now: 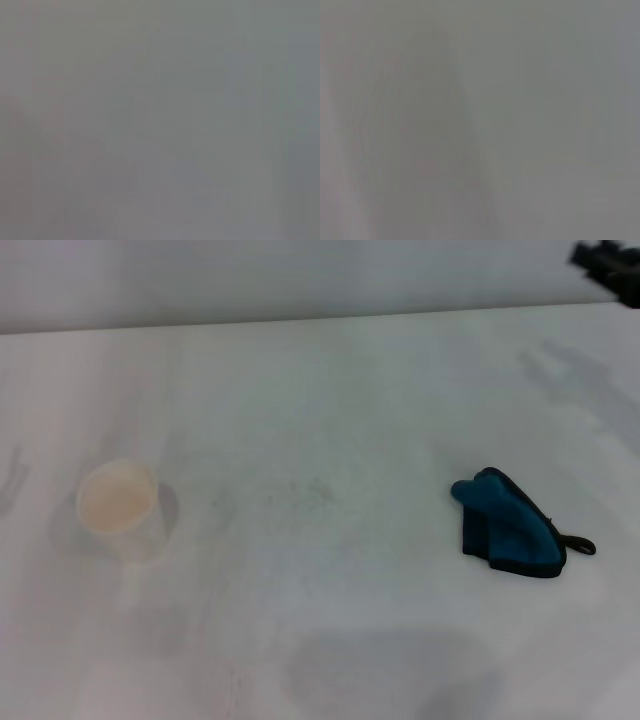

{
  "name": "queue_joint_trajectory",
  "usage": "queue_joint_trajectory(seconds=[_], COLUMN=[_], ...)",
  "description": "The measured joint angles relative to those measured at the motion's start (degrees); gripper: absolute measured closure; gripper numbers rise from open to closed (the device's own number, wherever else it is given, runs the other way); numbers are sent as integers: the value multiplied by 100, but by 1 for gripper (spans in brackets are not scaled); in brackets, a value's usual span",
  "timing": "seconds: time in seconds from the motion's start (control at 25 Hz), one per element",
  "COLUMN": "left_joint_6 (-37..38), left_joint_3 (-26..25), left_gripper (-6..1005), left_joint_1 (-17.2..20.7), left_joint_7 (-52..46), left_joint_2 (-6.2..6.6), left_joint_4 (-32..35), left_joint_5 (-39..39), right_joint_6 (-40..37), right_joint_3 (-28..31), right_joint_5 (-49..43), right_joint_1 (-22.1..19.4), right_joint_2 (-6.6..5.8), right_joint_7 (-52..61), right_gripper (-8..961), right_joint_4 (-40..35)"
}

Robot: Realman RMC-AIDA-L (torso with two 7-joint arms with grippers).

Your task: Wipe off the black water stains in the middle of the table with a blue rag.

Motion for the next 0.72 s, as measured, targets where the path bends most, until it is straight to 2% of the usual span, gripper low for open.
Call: queue_joint_trajectory(seconds=[0.16,0.32,0.36,0.56,0.72], left_joint_6=[-40,-111,-118,-166,-291], left_joint_3=[-17,-56,-57,-48,-64], left_gripper=[108,108,108,109,109], left_joint_1=[-51,-110,-133,-244,-333], left_joint_7=[21,37,37,56,62], left_joint_2=[7,24,24,25,27], left_joint_4=[-43,-106,-135,-209,-222], left_joint_5=[-9,-50,-52,-56,-152], right_joint_6=[312,755,966,1065,995], right_joint_3=[676,857,864,871,877], right_joint_5=[793,2044,2589,2848,2854], right_joint_1=[-4,56,97,188,230], right_joint_2=[2,41,53,65,92], right_joint_7=[-1653,-3512,-4324,-5380,-5627], right_gripper=[491,491,491,491,491], right_joint_4=[988,2111,2618,3072,3243])
